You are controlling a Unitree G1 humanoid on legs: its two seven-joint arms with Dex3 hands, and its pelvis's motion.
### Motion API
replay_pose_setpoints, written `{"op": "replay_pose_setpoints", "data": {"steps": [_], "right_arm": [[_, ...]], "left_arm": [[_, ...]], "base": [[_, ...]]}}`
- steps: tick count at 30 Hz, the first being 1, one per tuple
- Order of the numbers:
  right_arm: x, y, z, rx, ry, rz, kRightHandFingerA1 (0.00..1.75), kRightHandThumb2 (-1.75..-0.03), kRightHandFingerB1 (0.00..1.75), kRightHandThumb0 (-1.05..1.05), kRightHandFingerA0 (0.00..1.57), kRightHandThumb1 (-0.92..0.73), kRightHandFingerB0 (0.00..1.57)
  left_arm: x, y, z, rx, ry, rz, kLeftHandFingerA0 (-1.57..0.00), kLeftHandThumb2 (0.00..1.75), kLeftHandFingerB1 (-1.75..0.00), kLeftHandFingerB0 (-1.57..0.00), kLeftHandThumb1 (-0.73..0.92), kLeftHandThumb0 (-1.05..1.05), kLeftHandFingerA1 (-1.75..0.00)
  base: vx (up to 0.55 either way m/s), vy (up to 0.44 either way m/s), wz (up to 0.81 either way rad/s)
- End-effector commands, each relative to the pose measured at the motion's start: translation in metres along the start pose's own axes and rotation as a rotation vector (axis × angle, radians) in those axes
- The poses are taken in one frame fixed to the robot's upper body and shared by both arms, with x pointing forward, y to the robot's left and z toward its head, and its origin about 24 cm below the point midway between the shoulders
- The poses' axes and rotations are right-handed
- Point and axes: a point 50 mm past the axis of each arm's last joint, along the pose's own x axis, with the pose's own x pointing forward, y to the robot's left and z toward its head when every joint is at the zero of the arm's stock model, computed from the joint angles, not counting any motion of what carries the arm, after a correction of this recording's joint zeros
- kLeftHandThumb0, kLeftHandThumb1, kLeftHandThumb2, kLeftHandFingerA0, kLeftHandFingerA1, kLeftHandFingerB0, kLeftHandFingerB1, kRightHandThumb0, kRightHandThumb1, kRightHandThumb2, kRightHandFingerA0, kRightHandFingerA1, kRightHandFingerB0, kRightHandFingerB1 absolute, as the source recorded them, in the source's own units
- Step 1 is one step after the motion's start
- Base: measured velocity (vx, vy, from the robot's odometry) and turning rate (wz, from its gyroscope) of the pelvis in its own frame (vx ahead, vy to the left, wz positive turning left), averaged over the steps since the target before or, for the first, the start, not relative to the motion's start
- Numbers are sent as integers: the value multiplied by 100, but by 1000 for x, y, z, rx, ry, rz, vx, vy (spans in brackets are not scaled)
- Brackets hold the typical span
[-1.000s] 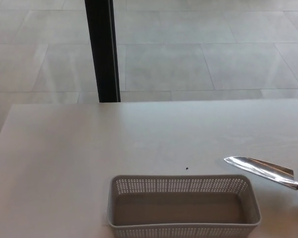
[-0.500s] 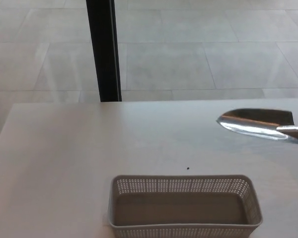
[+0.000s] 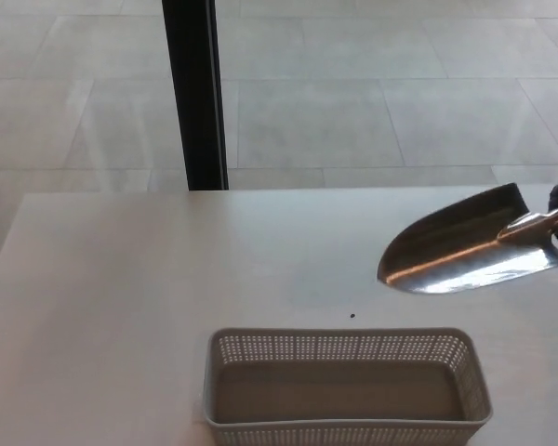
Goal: A garden tool is kept on the righthand side and a container is kept on the lefthand side on a desk infront of the robot. the robot uses its right hand to pick up the garden tool and makes a scooping motion inside the container
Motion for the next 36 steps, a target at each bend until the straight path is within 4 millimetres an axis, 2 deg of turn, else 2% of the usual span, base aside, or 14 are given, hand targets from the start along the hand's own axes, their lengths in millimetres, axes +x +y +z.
{"op": "replay_pose_setpoints", "data": {"steps": [1, 4, 6, 7, 10, 12, 14, 17, 22, 25, 30, 34, 35, 36], "right_arm": [[-6, 4, 9, -49, -134, 134, 172, -70, 147, -28, 84, -60, 72], [-6, 7, 10, -43, -150, 201, 170, -67, 143, -28, 82, -59, 73], [-6, 9, 10, -45, -147, 219, 168, -66, 134, -26, 87, -54, 80], [-6, 12, 9, -44, -129, 276, 166, -68, 140, -28, 86, -59, 75], [-7, 14, 7, -35, -100, 325, 170, -64, 139, -29, 87, -59, 76], [-8, 18, 3, -37, -35, 363, 174, -66, 127, -30, 89, -60, 81], [-8, 20, 1, -30, 3, 377, 174, -68, 129, -28, 90, -60, 79], [-9, 23, -6, -45, 86, 417, 175, -78, 148, -22, 89, -54, 70], [-11, 25, -18, -46, 196, 426, 175, -93, 148, -22, 85, -60, 69], [-12, 27, -22, -57, 235, 452, 175, -83, 151, -23, 83, -59, 70], [-14, 33, -18, -58, 243, 472, 175, -85, 158, -27, 82, -55, 64], [-11, 31, -8, -84, 171, 454, 175, -82, 153, -30, 85, -59, 68], [-10, 30, -1, -91, 121, 405, 175, -78, 137, -29, 91, -57, 79], [-7, 29, 4, -97, 82, 372, 134, -95, 106, -40, 119, -50, 86]], "left_arm": [[-1, 7, -1, -4, -3, 20, -65, 61, -48, -57, 68, -47, -64], [-1, 7, -3, -41, 0, 17, -62, 61, -49, -56, 69, -45, -64], [-2, 6, -3, -4, -8, 8, -58, 61, -49, -53, 72, -45, -61], [-2, 7, -2, -5, -7, 7, -57, 61, -48, -53, 71, -46, -59], [-1, 7, -2, -16, 0, 11, -59, 61, -47, -54, 71, -47, -58], [-1, 7, 0, 1, -3, 9, -59, 61, -47, -54, 72, -47, -60], [-1, 6, 0, 16, -6, 6, -59, 61, -47, -54, 71, -47, -60], [-1, 6, 0, 0, -6, 6, -59, 61, -47, -55, 70, -48, -62], [-1, 6, 0, -21, -7, 2, -61, 61, -47, -56, 69, -47, -62], [-1, 5, 0, -3, -17, -3, -59, 61, -47, -54, 70, -47, -60], [-1, 5, 1, 3, -20, -2, -59, 61, -48, -54, 71, -48, -63], [-1, 6, 3, -5, -19, -2, -57, 61, -47, -53, 72, -47, -60], [-1, 5, 2, -11, -19, -5, -56, 61, -47, -53, 72, -47, -60], [-1, 5, 2, -14, -17, -5, -57, 61, -46, -54, 72, -47, -57]], "base": [[0, 0, 0], [0, 0, 0], [0, 0, 0], [0, 0, 0], [0, 0, 0], [0, 0, 0], [0, 0, 0], [0, 0, 0], [0, 0, 0], [0, 0, 0], [0, 0, 0], [0, 0, 0], [0, 0, 0], [0, 0, 0]]}}
